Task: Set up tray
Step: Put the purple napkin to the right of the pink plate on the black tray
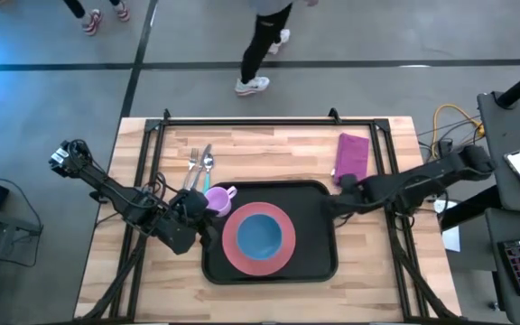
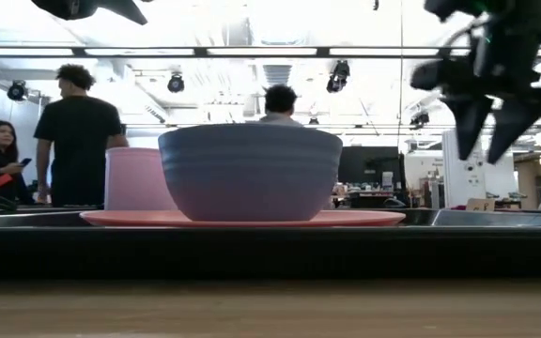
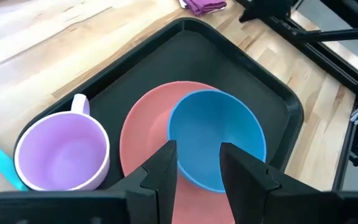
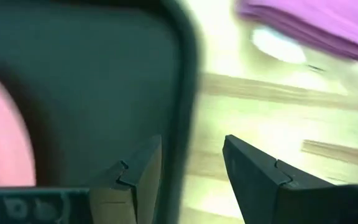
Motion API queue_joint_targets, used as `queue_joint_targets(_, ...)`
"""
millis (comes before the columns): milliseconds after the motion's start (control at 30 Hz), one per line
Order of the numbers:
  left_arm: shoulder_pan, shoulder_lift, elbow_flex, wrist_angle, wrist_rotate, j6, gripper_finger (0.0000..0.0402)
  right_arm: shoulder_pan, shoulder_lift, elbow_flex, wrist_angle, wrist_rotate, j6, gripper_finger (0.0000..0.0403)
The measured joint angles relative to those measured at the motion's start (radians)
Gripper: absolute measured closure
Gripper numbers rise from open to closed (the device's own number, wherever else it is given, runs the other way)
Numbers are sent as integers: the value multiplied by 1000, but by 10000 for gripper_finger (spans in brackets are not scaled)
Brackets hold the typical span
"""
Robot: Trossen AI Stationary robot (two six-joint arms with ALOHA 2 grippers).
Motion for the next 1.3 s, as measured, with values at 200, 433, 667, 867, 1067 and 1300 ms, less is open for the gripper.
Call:
queue_joint_targets(200, 0, 0, 0, -7, 0, 0, 299, -43, -189, -208, -3, 35, 311, 241)
queue_joint_targets(433, 0, 0, 0, -10, 0, 0, 299, -84, -311, -336, 5, 160, 564, 241)
queue_joint_targets(667, 6, 0, 0, -10, 0, -22, 299, -214, -310, -354, 8, 224, 603, 241)
queue_joint_targets(867, 18, 0, 0, -10, 1, -27, 299, -397, -311, -354, 26, 236, 545, 241)
queue_joint_targets(1067, 42, 0, 0, -10, 1, -27, 299, -593, -294, -281, 119, 236, 23, 241)
queue_joint_targets(1300, 53, 0, 0, -10, 1, -27, 299, -851, -244, -248, 22, 162, -85, 241)
